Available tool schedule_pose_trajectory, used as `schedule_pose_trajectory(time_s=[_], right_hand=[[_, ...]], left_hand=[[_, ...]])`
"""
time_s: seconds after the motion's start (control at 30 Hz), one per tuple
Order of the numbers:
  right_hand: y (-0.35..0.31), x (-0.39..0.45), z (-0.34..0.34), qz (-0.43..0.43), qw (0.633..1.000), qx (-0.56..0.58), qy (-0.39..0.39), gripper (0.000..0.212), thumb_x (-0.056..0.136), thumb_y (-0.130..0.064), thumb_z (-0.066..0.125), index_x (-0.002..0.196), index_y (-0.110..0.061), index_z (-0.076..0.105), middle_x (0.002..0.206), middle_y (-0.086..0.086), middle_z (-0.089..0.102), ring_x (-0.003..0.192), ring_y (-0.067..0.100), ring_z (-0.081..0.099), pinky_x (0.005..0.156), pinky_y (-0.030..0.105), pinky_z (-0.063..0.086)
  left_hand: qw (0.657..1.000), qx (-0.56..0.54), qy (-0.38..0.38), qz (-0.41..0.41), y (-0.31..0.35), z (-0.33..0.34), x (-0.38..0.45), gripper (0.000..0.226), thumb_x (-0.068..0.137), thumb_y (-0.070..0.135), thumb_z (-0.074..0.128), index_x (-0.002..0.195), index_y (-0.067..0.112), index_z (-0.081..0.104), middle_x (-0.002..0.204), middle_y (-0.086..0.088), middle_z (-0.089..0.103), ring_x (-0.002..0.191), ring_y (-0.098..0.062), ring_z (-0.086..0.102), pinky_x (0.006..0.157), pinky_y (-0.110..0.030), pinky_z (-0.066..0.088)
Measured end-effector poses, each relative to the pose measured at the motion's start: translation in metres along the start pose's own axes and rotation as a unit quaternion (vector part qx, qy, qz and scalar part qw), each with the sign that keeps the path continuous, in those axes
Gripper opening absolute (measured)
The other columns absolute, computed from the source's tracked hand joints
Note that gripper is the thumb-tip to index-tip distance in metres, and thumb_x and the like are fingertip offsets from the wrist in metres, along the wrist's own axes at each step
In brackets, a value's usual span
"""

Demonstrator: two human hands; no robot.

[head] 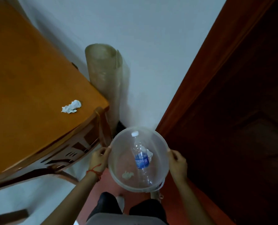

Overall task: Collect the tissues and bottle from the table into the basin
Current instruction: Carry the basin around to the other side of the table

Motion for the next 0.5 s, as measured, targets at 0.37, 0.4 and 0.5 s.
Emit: schedule_pose_trajectory(time_s=[0.37,0.4,0.5], right_hand=[[-0.045,0.122,0.029,-0.083,0.974,-0.025,-0.208,0.011,0.088,-0.011,0.055,0.081,-0.01,0.063,0.07,-0.003,0.063,0.066,0.012,0.055,0.056,0.011,0.044],[-0.048,0.128,0.031,-0.091,0.97,-0.027,-0.223,0.011,0.088,-0.01,0.055,0.08,-0.01,0.063,0.07,-0.001,0.063,0.066,0.012,0.055,0.055,0.007,0.043],[-0.052,0.144,0.041,-0.112,0.959,-0.046,-0.258,0.013,0.089,-0.011,0.055,0.085,-0.004,0.065,0.074,0.006,0.064,0.068,0.015,0.056,0.053,0.005,0.042]], left_hand=[[0.97,-0.074,0.194,-0.126,0.014,0.037,0.005,0.027,0.089,0.029,0.05,0.068,0.016,0.06,0.069,-0.012,0.062,0.066,-0.031,0.059,0.064,-0.038,0.051],[0.965,-0.081,0.204,-0.141,0.015,0.041,0.004,0.026,0.089,0.03,0.049,0.071,0.015,0.061,0.072,-0.013,0.063,0.067,-0.03,0.06,0.062,-0.034,0.049],[0.952,-0.091,0.242,-0.165,0.016,0.052,-0.001,0.025,0.089,0.028,0.048,0.078,0.009,0.061,0.077,-0.012,0.06,0.063,-0.022,0.054,0.058,-0.025,0.04]])
Point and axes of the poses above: each hand's wrist, its own x-axis towards the middle knuckle, its own z-axis out of the palm, y = z × x, the point moved 1 cm from there along x, towards the middle knuckle
